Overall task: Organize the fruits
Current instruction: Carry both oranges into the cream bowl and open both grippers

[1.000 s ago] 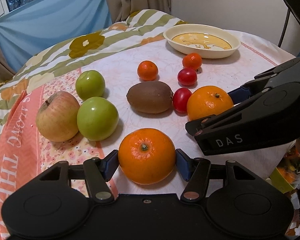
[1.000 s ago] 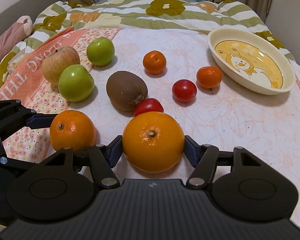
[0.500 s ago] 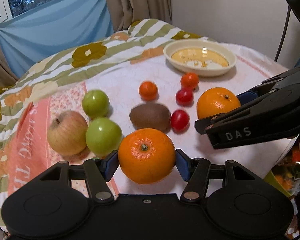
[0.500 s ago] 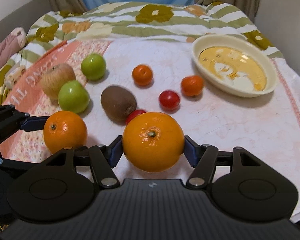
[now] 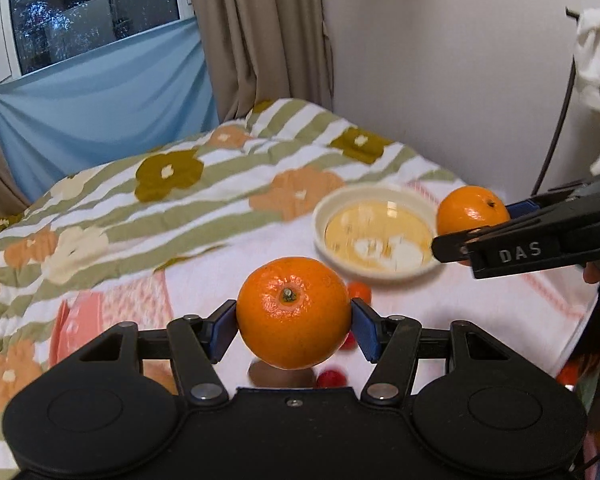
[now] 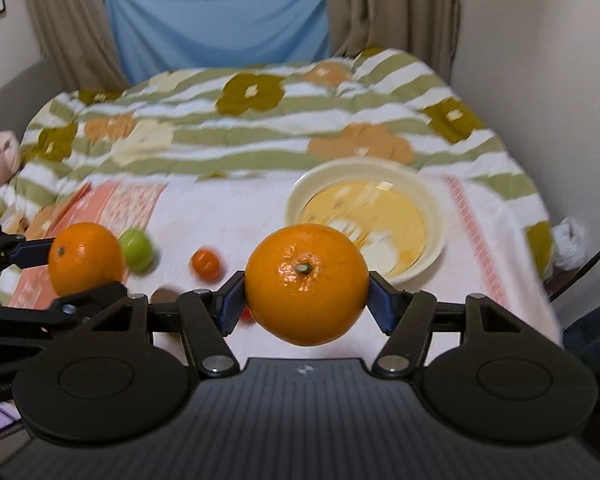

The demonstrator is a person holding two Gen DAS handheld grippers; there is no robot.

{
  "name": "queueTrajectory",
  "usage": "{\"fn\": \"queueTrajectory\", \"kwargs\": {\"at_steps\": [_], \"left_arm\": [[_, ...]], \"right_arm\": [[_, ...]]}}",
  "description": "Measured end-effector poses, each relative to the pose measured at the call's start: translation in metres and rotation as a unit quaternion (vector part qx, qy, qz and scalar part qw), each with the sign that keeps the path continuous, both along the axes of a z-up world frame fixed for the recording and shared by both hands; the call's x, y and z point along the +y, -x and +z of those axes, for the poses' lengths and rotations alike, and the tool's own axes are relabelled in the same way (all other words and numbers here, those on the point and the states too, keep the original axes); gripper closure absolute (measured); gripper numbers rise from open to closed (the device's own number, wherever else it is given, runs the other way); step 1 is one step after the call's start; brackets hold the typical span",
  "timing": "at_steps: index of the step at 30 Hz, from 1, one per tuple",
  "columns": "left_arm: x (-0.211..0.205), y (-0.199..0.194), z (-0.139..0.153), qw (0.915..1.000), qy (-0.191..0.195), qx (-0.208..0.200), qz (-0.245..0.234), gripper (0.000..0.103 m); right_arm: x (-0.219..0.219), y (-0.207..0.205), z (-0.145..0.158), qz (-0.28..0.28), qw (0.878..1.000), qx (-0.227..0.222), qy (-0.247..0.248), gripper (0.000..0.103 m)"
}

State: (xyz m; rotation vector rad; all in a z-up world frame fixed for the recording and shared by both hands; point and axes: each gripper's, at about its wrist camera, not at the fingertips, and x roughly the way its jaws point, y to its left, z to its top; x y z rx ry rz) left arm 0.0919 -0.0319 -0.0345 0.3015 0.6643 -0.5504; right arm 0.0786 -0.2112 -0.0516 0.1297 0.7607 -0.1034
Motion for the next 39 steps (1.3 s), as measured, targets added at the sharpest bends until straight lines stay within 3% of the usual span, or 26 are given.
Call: {"fn": "queueTrajectory", "kwargs": {"at_steps": [7, 16, 29, 39], "left_arm": [[-0.049, -0.037, 0.011, 0.9999, 0.002, -0.009, 0.012, 0.039], [-0.126, -0.098, -0.015, 0.9998, -0.013, 0.011, 0.014, 0.039], [-0.197, -0.162, -0.097, 0.9972, -0.062, 0.039, 0.017, 0.039], [-0.213, -0.175, -0.119, 0.995, -0.084, 0.05, 0.019, 0.037]], "right_arm": [[-0.071, -0.036, 0.009, 0.004, 1.0, -0.012, 0.003, 0.025], [-0.141, -0.103, -0.011, 0.038, 0.999, 0.001, 0.013, 0.025], [-0.182, -0.168, -0.068, 0.086, 0.996, 0.035, 0.005, 0.025], [-0.183, -0.183, -0.081, 0.116, 0.992, 0.044, -0.002, 0.025]]}}
